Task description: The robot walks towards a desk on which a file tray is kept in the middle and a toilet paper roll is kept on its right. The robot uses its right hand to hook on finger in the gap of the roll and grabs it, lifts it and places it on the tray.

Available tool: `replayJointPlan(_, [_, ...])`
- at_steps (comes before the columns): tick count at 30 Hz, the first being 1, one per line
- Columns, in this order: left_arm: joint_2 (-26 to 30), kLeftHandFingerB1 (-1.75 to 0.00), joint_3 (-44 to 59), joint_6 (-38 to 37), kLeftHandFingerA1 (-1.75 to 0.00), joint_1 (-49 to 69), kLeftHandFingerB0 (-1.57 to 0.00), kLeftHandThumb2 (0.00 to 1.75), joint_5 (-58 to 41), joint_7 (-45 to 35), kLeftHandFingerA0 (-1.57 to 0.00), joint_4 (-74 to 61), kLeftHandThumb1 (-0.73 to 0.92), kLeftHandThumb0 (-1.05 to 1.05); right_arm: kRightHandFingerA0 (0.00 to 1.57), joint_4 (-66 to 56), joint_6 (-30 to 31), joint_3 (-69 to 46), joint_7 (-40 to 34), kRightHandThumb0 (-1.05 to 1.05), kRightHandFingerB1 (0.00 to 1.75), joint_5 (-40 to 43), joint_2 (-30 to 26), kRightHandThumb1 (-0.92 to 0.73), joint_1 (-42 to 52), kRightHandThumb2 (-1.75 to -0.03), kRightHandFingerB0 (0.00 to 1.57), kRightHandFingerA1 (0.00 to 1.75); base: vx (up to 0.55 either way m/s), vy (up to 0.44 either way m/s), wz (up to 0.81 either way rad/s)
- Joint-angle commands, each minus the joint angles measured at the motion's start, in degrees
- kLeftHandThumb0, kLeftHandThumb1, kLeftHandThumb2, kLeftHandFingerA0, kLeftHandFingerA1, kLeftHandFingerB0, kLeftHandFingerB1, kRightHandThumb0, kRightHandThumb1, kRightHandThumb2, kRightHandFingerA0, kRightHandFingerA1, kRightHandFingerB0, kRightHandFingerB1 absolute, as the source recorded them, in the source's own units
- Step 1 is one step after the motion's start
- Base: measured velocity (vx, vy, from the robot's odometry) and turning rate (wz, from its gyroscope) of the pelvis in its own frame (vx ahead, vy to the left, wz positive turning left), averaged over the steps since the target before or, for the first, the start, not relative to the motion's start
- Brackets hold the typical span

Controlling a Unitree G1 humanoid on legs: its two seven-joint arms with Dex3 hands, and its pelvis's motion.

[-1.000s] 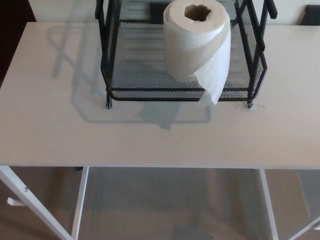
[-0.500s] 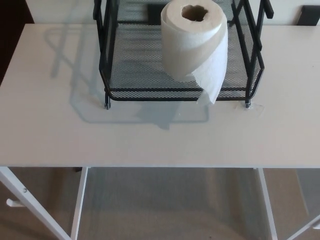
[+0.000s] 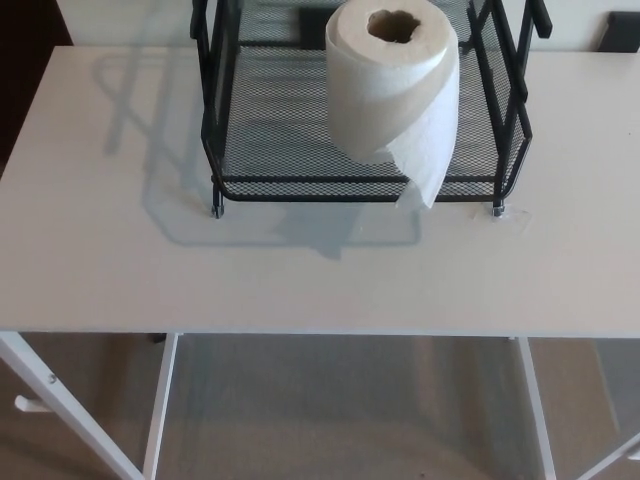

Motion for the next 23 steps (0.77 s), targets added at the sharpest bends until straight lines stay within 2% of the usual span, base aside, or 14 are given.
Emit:
replayJointPlan(1, [2.2,-0.56,-2.1,0.5,-0.64,0.8,-0.27,0.67,2.0,-2.3,-0.45,-2.4,0.91,-0.74,0.74,-0.3,0.4,0.2,4.7,-0.83,0.4,7.4,-1.7,-0.55,0.3,-0.57,0.25,0.58,0.0,0.0,0.0])
replayJointPlan(3, [2.3,-0.56,-2.8,0.7,-0.65,0.7,-0.27,0.67,2.3,-2.0,-0.47,-2.4,0.91,-0.74,0.69,3.5,-7.2,3.9,4.1,-0.91,0.49,5.6,-4.8,-0.48,0.7,-0.91,0.15,0.64,0.0,0.0,0.0])
replayJointPlan(5, [2.3,-0.57,-3.3,-0.3,-0.65,0.7,-0.29,0.67,2.7,-1.4,-0.47,-1.8,0.91,-0.75,0.64,3.8,-7.1,5.2,4.0,-0.98,0.49,6.2,-5.4,-0.51,0.6,-0.93,0.15,0.65,0.0,0.0,0.0])
replayJointPlan(8, [2.2,-0.57,-3.7,-0.8,-0.65,-0.2,-0.31,0.67,2.9,-0.8,-0.5,0.1,0.91,-0.74,0.68,4.6,-6.9,5.3,3.8,-0.92,0.44,8.6,-5.6,-0.6,0.3,-0.59,0.21,0.58,0.0,0.0,0.0])
replayJointPlan(9, [2.2,-0.58,-4.1,-0.8,-0.66,-1.1,-0.32,0.67,3.3,-0.5,-0.52,0.6,0.91,-0.75,0.64,5.0,-5.0,5.3,4.5,-0.9,0.5,9.2,-5.7,-0.46,-0.6,-0.89,0.16,0.64,0.0,0.0,0.0])
replayJointPlan(10, [2.2,-0.57,-3.6,-0.9,-0.74,-1.0,-0.18,1.14,2.6,-1.2,-0.55,0.6,0.67,-0.65,0.69,5.0,-5.5,4.9,5.2,-0.9,0.45,10.4,-5.8,-0.59,-0.5,-0.58,0.21,0.62,0.0,0.0,0.0])
replayJointPlan(11, [2.3,-0.57,-3.8,-1.8,-0.66,-0.9,-0.32,0.67,2.8,-1.3,-0.48,0.9,0.9,-0.75,0.65,6.2,-4.3,1.9,6.0,-0.92,0.48,14.2,-5.0,-0.45,-1.6,-0.85,0.22,0.66,0.0,0.0,0.0])
replayJointPlan(12, [2.3,-0.58,-4.2,-1.5,-0.66,-1.1,-0.31,0.67,3.1,-1.0,-0.49,0.8,0.91,-0.75,0.7,7.2,-6.5,2.6,6.9,-0.86,0.43,14.1,-5.9,-0.56,-1.6,-0.57,0.22,0.6,0.0,0.0,0.0])
replayJointPlan(13, [2.5,-0.57,-4.3,-1.1,-0.64,-1.0,-0.31,0.67,3.2,-1.1,-0.46,0.5,0.9,-0.76,0.66,7.6,-7.9,2.9,7.0,-0.92,0.48,14.0,-6.3,-0.47,-1.4,-0.88,0.19,0.63,0.0,0.0,0.0])
replayJointPlan(15, [2.6,-0.58,-4.2,-0.5,-0.66,-0.7,-0.29,0.7,2.9,-1.4,-0.45,-0.2,0.85,-0.78,0.62,6.4,-8.2,5.2,6.9,-0.99,0.47,12.4,-7.2,-0.54,-0.6,-0.9,0.14,0.62,0.0,0.0,0.0])
replayJointPlan(16, [2.6,-0.57,-3.8,-0.3,-0.65,-0.5,-0.27,0.68,2.5,-1.8,-0.41,-0.6,0.86,-0.76,0.63,6.6,-9.6,6.0,6.5,-0.88,0.41,12.0,-7.7,-0.63,-0.4,-0.59,0.18,0.54,0.0,0.0,0.0])
replayJointPlan(19, [2.6,-0.57,-3.7,-1.2,-0.64,0.1,-0.26,0.67,2.5,-1.7,-0.43,-0.8,0.91,-0.74,0.56,7.3,-9.1,3.9,7.4,-0.85,0.46,16.6,-7.0,-0.42,-0.4,-0.86,0.15,0.62,0.0,0.0,0.0])
replayJointPlan(22, [2.6,-0.57,-3.8,-0.7,-0.63,0.1,-0.28,0.67,2.6,-1.7,-0.43,-1.2,0.91,-0.74,0.7,5.8,-4.0,4.9,6.0,-0.86,0.41,15.8,-6.6,-0.54,-1.1,-0.57,0.24,0.59,0.0,0.0,0.0])
replayJointPlan(23, [2.6,-0.56,-3.7,0.0,-0.62,0.1,-0.28,0.67,2.4,-1.7,-0.43,-1.4,0.91,-0.74,0.61,5.6,-4.0,4.1,7.2,-0.86,0.46,17.4,-6.5,-0.45,-0.9,-0.84,0.18,0.66,0.0,0.0,0.0])
